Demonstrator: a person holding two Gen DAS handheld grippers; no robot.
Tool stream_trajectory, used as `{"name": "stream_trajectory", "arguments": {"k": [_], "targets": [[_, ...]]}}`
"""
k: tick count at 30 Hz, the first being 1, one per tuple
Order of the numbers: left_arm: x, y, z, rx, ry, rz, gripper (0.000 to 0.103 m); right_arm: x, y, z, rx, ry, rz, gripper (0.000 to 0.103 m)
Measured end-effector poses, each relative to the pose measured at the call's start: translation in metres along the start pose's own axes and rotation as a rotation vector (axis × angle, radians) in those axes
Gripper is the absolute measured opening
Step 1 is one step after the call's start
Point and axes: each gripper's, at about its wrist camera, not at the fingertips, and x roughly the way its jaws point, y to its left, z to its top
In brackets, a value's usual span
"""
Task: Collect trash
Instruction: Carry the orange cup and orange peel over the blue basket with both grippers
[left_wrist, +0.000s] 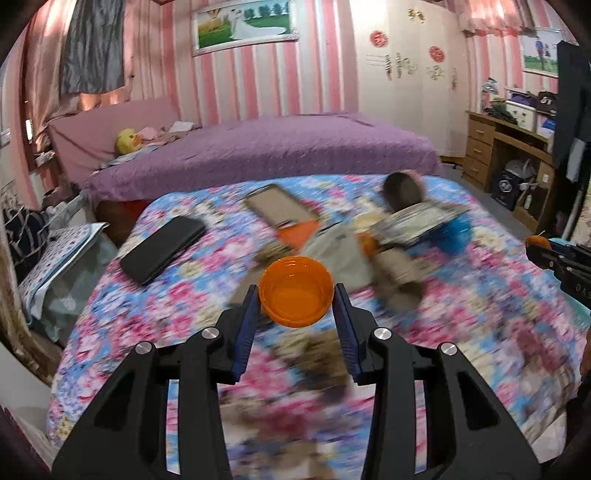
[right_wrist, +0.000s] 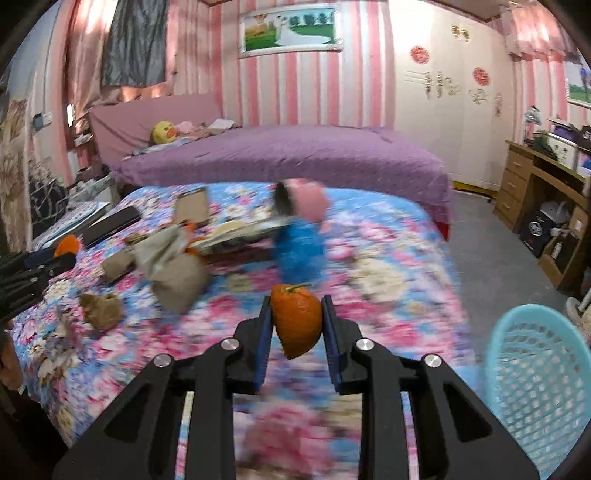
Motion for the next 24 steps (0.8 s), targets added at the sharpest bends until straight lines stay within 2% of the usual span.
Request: {"name": "stream_trajectory", "arguments": {"k": [4, 8, 14, 18, 24], "targets": [[0.004, -0.049, 0.019, -0.018, -0.012, -0.075, 0.039, -0.014, -0.05, -0.002, 0.01, 0.004, -0.077, 0.026], [0.008, -0.102, 0.026, 0.009, -0.02, -0.138, 0.039, -0.026, -0.108, -0.013, 0.066, 0.012, -0.147, 0.026], [0.016, -0.186, 0.023, 0.079, -0.006, -0.23, 0.039, -0.038, -0.171, -0.029, 0.128, 0.024, -0.216, 0.026], [0.019, -0.229, 0.021, 0.111, 0.001, -0.279, 0.039, -0.044, -0.206, -0.04, 0.142, 0.038, -0.269, 0.026], [0.028, -0.294, 0.017, 0.162, 0.013, -0.343, 0.039, -0.064, -0.259, -0.061, 0.267, 0.023, -0.336, 0.026]]}}
